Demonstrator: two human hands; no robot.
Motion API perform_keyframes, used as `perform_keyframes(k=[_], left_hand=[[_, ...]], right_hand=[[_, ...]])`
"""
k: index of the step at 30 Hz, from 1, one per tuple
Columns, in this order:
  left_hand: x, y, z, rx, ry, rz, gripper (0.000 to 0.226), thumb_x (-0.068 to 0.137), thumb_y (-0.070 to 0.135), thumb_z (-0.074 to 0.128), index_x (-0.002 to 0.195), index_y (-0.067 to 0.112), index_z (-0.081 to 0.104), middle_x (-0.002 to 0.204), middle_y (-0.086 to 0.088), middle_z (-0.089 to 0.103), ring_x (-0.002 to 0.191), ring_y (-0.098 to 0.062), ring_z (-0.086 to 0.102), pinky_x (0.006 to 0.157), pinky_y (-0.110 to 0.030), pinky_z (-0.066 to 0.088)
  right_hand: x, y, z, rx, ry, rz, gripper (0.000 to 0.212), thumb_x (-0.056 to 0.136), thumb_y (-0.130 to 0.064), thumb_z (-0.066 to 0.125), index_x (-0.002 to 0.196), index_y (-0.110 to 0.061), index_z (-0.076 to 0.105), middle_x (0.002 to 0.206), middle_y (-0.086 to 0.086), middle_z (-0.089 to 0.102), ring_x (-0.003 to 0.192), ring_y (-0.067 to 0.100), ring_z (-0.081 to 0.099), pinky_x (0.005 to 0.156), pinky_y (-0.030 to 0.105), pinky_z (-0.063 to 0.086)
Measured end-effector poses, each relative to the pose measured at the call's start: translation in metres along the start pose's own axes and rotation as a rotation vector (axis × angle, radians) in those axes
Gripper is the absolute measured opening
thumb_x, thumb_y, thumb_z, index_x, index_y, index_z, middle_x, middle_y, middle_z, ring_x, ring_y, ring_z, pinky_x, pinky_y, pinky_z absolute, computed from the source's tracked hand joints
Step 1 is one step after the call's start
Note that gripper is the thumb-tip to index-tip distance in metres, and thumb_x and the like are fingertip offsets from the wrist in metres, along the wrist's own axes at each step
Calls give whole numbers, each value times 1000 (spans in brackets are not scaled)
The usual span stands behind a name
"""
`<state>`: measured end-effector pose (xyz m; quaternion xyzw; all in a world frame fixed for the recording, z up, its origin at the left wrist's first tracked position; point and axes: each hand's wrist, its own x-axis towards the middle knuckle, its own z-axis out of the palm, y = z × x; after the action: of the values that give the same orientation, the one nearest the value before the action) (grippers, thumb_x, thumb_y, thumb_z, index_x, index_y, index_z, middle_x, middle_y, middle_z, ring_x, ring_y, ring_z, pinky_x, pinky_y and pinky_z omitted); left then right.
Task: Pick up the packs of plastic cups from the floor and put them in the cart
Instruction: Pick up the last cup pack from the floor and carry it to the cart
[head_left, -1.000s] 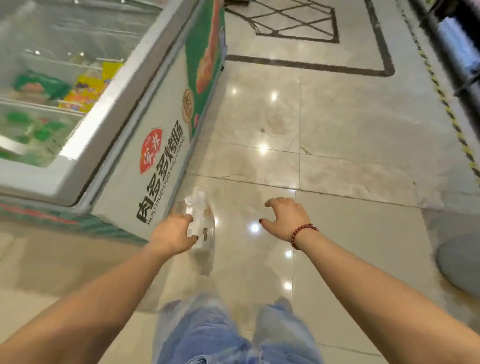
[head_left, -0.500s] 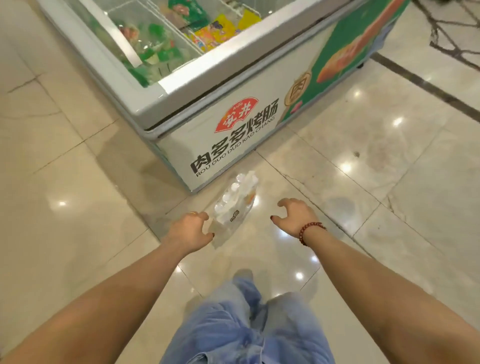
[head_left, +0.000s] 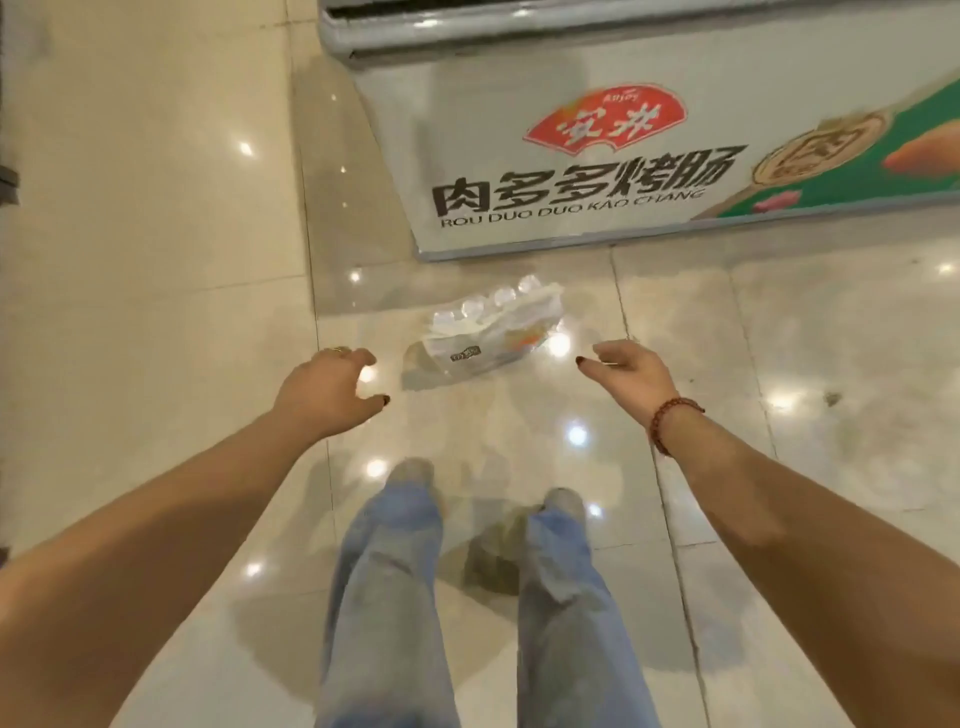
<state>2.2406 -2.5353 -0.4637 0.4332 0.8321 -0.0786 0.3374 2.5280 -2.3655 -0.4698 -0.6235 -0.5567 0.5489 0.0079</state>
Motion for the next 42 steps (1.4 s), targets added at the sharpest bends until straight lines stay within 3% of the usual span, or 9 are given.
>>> perform_keyframes(k=[10,15,20,23,29,32,35,38,42], left_hand=[[109,10,197,-753,181,-310,77,83,43,72,148,19,38,154,-4,34,141,-20,33,115,-38,31],[171,5,263,-946,149,-344,97,79,53,72,155,27,19,161,4,18,148,-14,18,119,-37,22],[240,-4,294,-1093,226,-323,102,79,56,70,156,28,9,163,5,9,149,-14,13,117,-36,19],[271,-9,311,-1156,233,-307,102,79,59,68,156,32,6,163,9,7,149,-14,13,117,-36,18],[308,-16,347,-1232,242,-238,101,60,78,68,146,37,35,148,14,43,135,-10,42,113,-39,35],[320,-13,363,-1307,266,-176,70,85,54,64,146,32,36,135,19,51,113,8,52,88,-14,47],[335,-9,370,-1348,229,-90,68,88,41,59,147,26,30,128,19,54,101,18,52,71,0,46],[343,-5,361,-1401,245,-111,74,76,50,65,141,25,39,113,22,64,95,14,60,76,-8,47],[333,-10,347,-1446,290,-163,83,65,58,68,138,27,45,114,17,69,105,1,65,91,-23,49]], right_hand=[[170,127,44,116,-9,-27,39,86,-32,73,120,-16,61,128,4,58,110,13,56,99,29,43],[241,170,75,107,-19,-54,54,86,-38,72,132,-17,54,138,1,52,128,15,50,112,40,39],[305,180,102,133,-20,-136,81,85,-42,71,151,-20,30,155,-3,33,139,14,37,102,26,32],[339,185,115,142,-20,-183,91,83,-44,73,154,-21,21,160,-2,24,144,13,30,107,30,31],[387,196,133,140,-57,-277,77,80,-36,78,143,-20,38,141,-13,46,139,11,38,112,34,35],[404,203,141,145,-49,-336,73,77,-29,82,137,-17,43,128,-9,60,119,2,55,98,22,47],[407,207,156,171,-19,-380,69,71,-34,84,128,-21,49,124,-9,63,119,3,57,96,20,50],[400,208,169,232,10,-382,58,60,-44,83,108,-29,54,118,-8,66,117,8,61,100,28,51],[387,202,183,279,52,-359,53,72,-37,83,115,-23,55,116,-8,66,110,3,63,92,21,53]])
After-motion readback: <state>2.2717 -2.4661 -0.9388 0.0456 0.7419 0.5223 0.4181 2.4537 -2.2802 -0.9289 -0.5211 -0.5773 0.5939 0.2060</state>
